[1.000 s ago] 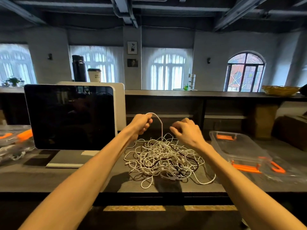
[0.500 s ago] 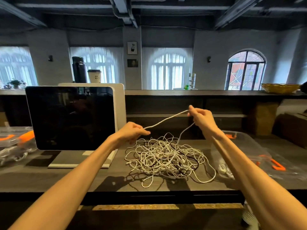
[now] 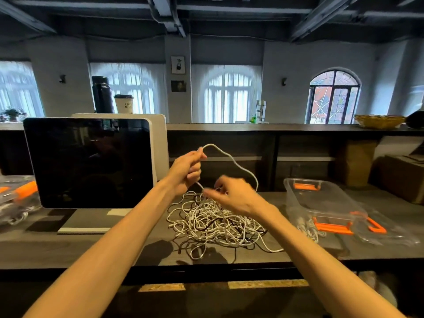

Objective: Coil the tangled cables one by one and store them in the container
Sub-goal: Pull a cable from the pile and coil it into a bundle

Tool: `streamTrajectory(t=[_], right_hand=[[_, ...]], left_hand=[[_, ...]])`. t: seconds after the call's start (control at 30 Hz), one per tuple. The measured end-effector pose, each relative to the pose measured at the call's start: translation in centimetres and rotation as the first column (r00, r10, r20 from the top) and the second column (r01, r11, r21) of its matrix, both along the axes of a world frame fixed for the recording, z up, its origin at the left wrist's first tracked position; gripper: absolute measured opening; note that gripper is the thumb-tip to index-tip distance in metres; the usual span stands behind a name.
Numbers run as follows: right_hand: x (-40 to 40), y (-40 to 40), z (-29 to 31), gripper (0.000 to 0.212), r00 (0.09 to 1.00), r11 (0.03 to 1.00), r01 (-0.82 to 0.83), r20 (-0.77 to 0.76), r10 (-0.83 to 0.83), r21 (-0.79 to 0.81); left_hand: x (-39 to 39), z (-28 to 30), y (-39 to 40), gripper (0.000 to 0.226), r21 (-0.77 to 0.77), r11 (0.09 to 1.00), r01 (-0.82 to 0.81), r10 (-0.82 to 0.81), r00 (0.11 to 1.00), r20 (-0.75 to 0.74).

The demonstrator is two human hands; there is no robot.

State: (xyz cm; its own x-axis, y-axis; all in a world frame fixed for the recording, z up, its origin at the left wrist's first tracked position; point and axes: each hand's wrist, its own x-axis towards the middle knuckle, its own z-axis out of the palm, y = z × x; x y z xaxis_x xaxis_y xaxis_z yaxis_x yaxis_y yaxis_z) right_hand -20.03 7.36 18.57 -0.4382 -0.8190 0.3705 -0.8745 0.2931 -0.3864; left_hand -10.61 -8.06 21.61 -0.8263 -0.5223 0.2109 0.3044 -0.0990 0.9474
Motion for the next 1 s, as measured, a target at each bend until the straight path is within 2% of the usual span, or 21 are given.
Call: streamTrajectory(t=[0.03,0.07,0.1,0.17,0.23,0.3,0.33,0.4,0.47,0.57,0.6,0.7,0.77,0.8,0.83,0.87,0.93,1.0], right_hand=[[0.5,-0.4,-0.4,0.043,0.995,0.985,-0.075,0.084,0.062,0.156],[0.4,-0.5,-0.9,0.038,0.979,0.965,-0.157,0.164,0.123,0.212],[0.1,-0.4,-1.2,0.032,0.944,0.956,-0.237,0.273,0.185,0.173],[-1.1,0.0,-1.6,0.035,0.82,0.954,-0.296,0.497,0.284,-0.056],[-2.6,0.3,-1.5,0.041,0.703,0.943,-0.154,0.638,0.315,-0.296],[-4.5,0.3,-1.3,0.044,0.675,0.905,0.086,0.692,0.254,-0.416],[-5.3,0.3,-1.3,0.045,0.698,0.896,0.18,0.694,0.174,-0.406],[-6.6,0.6,-1.6,0.048,0.773,0.913,0.264,0.634,-0.008,-0.311],[-7.0,0.8,-1.9,0.049,0.84,0.954,0.255,0.525,-0.136,-0.16],[-6.4,0.3,-2.1,0.048,0.922,0.976,0.216,0.327,-0.208,0.012],[-6.1,0.2,-1.9,0.045,0.936,0.979,0.202,0.289,-0.202,0.029],[-5.2,0.0,-0.9,0.037,0.938,0.993,0.116,0.329,-0.112,0.007],[-4.9,-0.1,-0.5,0.027,0.97,0.981,0.194,0.146,-0.193,0.003],[-4.5,0.0,-0.4,0.028,0.971,0.969,0.24,0.029,-0.238,-0.067],[-3.9,0.1,-0.3,0.039,0.975,0.962,0.207,-0.039,-0.217,-0.178],[-3.3,0.2,0.0,0.053,0.987,0.957,0.101,-0.093,-0.131,-0.272],[-2.0,0.5,1.1,0.064,0.986,0.961,-0.127,-0.136,0.095,-0.246],[-0.9,0.5,2.2,0.052,0.964,0.961,-0.247,0.074,0.257,-0.126]], left_hand=[[-0.1,0.2,0.4,0.028,0.005,1.0,0.009,-0.009,1.0,-0.012],[-0.1,0.4,0.7,0.028,-0.002,1.0,0.008,-0.008,1.0,-0.017],[0.0,0.7,0.8,0.029,-0.023,1.0,-0.001,0.001,1.0,-0.009],[0.5,1.3,0.6,0.031,-0.096,0.995,-0.028,0.032,0.998,0.046],[1.4,1.8,-0.1,0.031,-0.136,0.99,-0.048,0.067,0.988,0.136],[2.3,1.8,-1.1,0.03,-0.119,0.99,-0.078,0.103,0.97,0.221],[2.6,1.6,-1.6,0.03,-0.107,0.99,-0.089,0.114,0.959,0.258],[3.0,1.0,-2.3,0.03,-0.106,0.989,-0.099,0.127,0.941,0.313],[3.0,0.5,-2.4,0.031,-0.123,0.988,-0.095,0.131,0.932,0.337],[2.8,0.0,-1.8,0.03,-0.127,0.989,-0.078,0.117,0.936,0.333],[2.6,-0.1,-1.5,0.03,-0.134,0.988,-0.075,0.116,0.936,0.332],[2.1,-0.1,-1.1,0.03,-0.128,0.991,-0.046,0.087,0.937,0.338],[2.0,0.0,-1.1,0.028,-0.033,0.999,0.021,-0.009,0.951,0.308],[2.0,0.0,-1.0,0.028,-0.003,0.998,0.057,-0.054,0.953,0.299],[2.2,0.0,-0.8,0.026,0.001,0.996,0.092,-0.088,0.949,0.304],[2.3,0.0,-0.5,0.024,-0.015,0.992,0.129,-0.117,0.94,0.322],[2.5,0.0,0.3,0.019,-0.058,0.975,0.213,-0.179,0.917,0.357],[2.9,-0.1,1.2,0.019,-0.073,0.953,0.293,-0.246,0.894,0.376]])
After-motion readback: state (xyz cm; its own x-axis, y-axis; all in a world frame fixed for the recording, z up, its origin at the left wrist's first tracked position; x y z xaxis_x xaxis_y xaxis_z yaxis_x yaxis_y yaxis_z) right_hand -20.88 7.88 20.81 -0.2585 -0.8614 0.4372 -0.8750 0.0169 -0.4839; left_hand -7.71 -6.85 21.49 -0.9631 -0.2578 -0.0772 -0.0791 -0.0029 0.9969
